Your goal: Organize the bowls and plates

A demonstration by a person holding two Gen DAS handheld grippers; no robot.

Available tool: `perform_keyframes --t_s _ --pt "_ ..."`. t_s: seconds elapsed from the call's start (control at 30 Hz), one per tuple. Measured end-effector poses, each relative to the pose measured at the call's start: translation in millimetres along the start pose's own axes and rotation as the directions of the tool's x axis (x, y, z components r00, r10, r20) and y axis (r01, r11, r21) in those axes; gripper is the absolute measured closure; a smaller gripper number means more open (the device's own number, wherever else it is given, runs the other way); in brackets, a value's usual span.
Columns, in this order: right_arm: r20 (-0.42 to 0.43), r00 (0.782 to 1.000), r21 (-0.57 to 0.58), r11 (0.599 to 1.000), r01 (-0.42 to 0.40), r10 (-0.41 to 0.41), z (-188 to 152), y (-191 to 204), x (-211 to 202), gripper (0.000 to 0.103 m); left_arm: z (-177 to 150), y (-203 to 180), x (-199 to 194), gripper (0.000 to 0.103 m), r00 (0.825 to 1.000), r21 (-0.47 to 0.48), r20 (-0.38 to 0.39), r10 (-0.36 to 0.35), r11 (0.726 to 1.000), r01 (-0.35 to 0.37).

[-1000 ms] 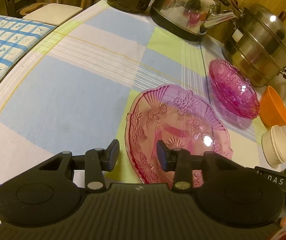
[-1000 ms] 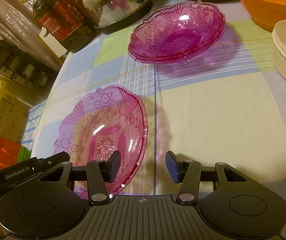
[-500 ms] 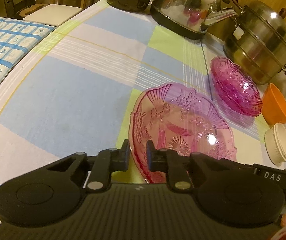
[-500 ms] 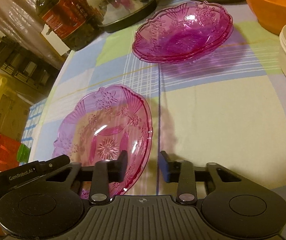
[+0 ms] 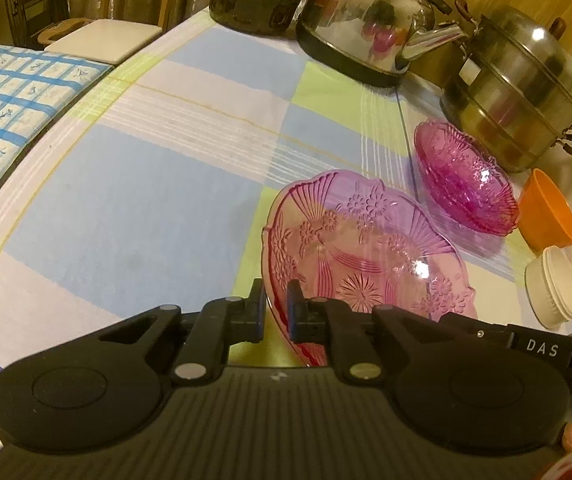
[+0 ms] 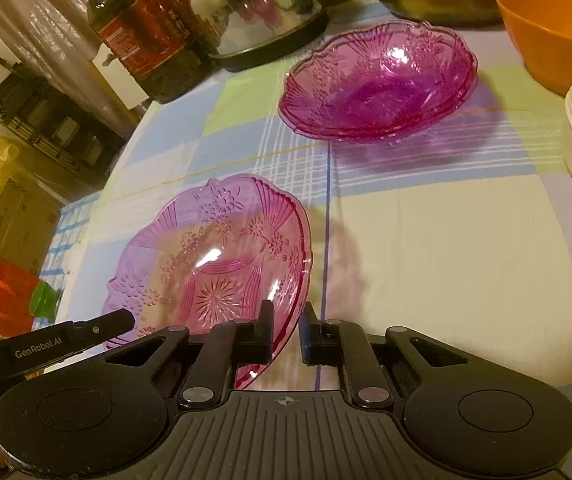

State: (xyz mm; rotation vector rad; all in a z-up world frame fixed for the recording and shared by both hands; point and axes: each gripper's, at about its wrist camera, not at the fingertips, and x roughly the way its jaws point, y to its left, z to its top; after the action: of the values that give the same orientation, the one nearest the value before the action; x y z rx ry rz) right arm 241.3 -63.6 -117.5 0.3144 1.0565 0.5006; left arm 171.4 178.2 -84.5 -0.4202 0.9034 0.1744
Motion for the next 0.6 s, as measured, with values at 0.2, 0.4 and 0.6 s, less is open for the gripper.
perform_keyframes --t_s 0.2,0.4,0.6 --pt "0.034 0.999 -0.014 1.0 -0.01 0.011 6.5 3.2 -9.8 0.09 6.3 -6.4 -10.1 0.094 0.999 0.014 0.042 -0.009 1.0 0.009" --pt "0.079 0.997 -0.017 1.0 -0.007 0.009 16.8 -2.7 -24.9 0.09 17.6 -21.3 -16.2 0.094 0.996 0.035 0.075 -0.037 0.999 0.035" --pt "0.125 0.992 -0.002 1.0 0.009 -0.009 31.6 -11.3 -40.5 0.09 27.9 -46.5 -16.4 0.094 0.993 0.065 0.096 -0.067 0.996 0.061"
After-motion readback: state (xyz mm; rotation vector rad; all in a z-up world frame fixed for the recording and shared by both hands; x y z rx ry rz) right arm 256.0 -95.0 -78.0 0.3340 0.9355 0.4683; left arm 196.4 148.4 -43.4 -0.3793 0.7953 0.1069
